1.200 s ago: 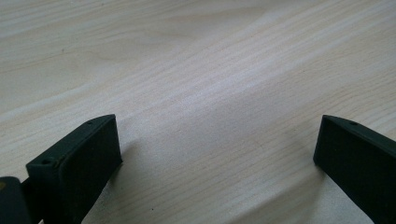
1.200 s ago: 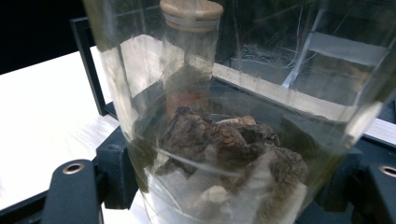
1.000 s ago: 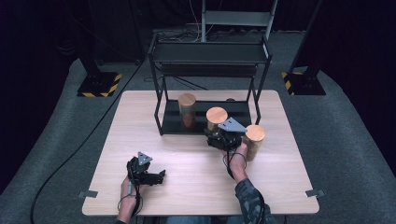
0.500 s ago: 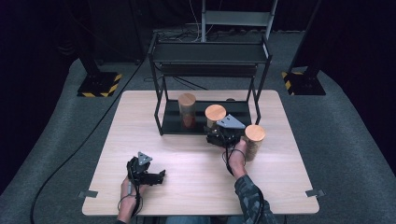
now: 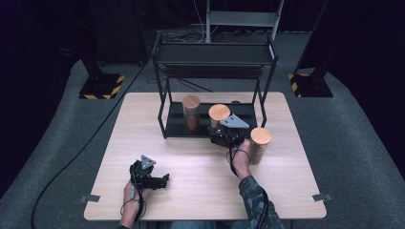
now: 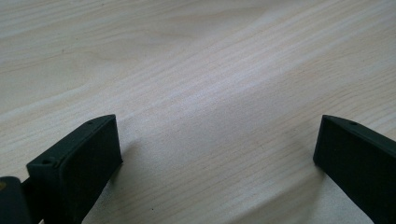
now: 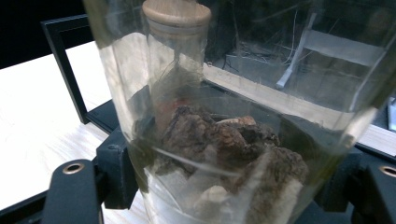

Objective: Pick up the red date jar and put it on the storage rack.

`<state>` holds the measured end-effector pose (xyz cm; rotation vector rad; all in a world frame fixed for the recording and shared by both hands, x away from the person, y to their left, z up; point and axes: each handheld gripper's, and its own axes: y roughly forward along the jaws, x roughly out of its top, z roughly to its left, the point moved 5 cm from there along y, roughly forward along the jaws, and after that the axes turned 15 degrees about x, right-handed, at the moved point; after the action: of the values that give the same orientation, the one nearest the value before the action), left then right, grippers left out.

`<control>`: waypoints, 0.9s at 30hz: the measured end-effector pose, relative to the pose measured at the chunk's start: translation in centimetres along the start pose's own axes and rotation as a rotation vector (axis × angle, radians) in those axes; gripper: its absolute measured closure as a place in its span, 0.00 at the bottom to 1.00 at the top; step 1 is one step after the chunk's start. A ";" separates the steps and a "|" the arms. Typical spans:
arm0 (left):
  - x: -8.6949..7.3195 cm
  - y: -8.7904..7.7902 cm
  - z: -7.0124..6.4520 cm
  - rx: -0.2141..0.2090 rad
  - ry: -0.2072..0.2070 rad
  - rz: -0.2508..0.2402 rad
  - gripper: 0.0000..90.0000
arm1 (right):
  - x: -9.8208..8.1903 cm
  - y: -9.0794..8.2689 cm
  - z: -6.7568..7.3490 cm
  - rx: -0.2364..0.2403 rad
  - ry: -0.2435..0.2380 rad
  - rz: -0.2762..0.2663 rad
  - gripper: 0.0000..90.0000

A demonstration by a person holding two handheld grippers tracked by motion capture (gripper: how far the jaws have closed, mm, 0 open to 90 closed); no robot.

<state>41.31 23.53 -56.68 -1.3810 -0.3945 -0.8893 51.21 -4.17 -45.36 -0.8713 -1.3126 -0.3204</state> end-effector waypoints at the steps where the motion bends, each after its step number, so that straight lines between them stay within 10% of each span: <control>1: 0.0 0.0 0.0 0.000 0.000 0.000 0.00 | 0.0 0.0 0.0 -0.001 -0.001 0.000 0.28; 27: 0.0 0.0 0.0 0.000 -0.001 0.000 0.00 | 0.5 1.7 -1.6 -0.004 0.042 0.000 0.28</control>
<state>41.31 23.52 -56.68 -1.3814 -0.3954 -0.8885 53.62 -4.08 -45.51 -0.8638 -1.2731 -0.3403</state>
